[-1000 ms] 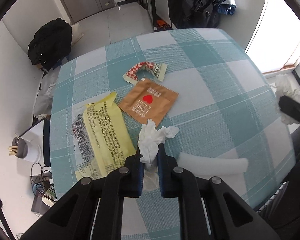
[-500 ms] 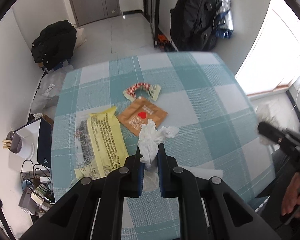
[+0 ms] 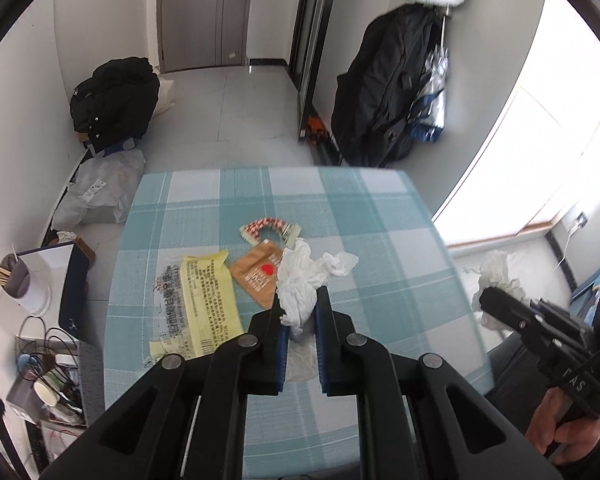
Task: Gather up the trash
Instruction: 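Carry both tissues with both grippers over the white bin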
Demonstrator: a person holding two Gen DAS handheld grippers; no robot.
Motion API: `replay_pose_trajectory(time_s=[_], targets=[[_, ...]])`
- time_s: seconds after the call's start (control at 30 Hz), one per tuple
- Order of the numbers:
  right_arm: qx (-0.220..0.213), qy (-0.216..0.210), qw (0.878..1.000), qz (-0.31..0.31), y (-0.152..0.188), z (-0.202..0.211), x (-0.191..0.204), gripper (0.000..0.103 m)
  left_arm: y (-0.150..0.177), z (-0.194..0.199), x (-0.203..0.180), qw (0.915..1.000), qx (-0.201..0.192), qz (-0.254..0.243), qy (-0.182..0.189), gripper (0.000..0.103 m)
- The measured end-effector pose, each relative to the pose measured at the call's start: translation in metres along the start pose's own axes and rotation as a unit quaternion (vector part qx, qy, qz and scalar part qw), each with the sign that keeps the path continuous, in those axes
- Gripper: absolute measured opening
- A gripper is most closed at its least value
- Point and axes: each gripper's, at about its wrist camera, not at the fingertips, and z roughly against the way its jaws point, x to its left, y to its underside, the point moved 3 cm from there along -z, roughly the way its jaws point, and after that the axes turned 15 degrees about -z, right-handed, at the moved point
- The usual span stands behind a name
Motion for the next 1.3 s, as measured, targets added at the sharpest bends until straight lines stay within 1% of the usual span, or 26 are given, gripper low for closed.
replay_pose_trajectory(time_s=[0.1, 0.2, 0.37, 0.53, 0.6, 0.7, 0.83, 1.0, 1.13, 1.2, 1.3], targets=[[-0.010, 0.006, 1.000, 0.009, -0.003, 0.011, 0.005, 0.010, -0.006, 0.006, -0.004, 0.9998, -0.013, 0.009, 0.007, 0.008], [-0.023, 0.008, 1.000, 0.014, -0.008, 0.028, 0.007, 0.010, -0.012, 0.014, -0.012, 0.9995, -0.027, 0.008, 0.013, 0.008], [-0.054, 0.012, 0.998, 0.017, -0.022, 0.066, 0.002, 0.010, -0.026, 0.025, -0.032, 0.9983, -0.051, 0.001, 0.029, 0.008], [-0.091, 0.025, 0.996, 0.002, -0.041, 0.110, -0.016, 0.010, -0.048, 0.034, -0.066, 0.9956, -0.073, -0.020, 0.056, 0.008], [-0.105, 0.032, 0.994, -0.005, -0.047, 0.125, -0.024, 0.010, -0.060, 0.036, -0.085, 0.9937, -0.079, -0.031, 0.073, 0.008], [-0.130, 0.048, 0.990, -0.012, -0.054, 0.151, -0.041, 0.010, -0.076, 0.037, -0.113, 0.9902, -0.086, -0.051, 0.097, 0.008], [-0.159, 0.081, 0.983, -0.029, -0.058, 0.188, -0.076, 0.010, -0.094, 0.035, -0.156, 0.9840, -0.087, -0.085, 0.130, 0.008], [-0.175, 0.123, 0.975, -0.066, -0.051, 0.219, -0.127, 0.010, -0.109, 0.018, -0.219, 0.9722, -0.065, -0.130, 0.183, 0.008], [-0.173, 0.159, 0.966, -0.109, -0.040, 0.231, -0.176, 0.010, -0.114, -0.001, -0.266, 0.9616, -0.039, -0.170, 0.212, 0.008], [-0.171, 0.171, 0.961, -0.131, -0.034, 0.235, -0.197, 0.010, -0.115, -0.015, -0.291, 0.9562, -0.015, -0.191, 0.222, 0.008], [-0.158, 0.193, 0.954, -0.167, -0.019, 0.237, -0.231, 0.010, -0.113, -0.037, -0.317, 0.9494, 0.025, -0.214, 0.228, 0.008]])
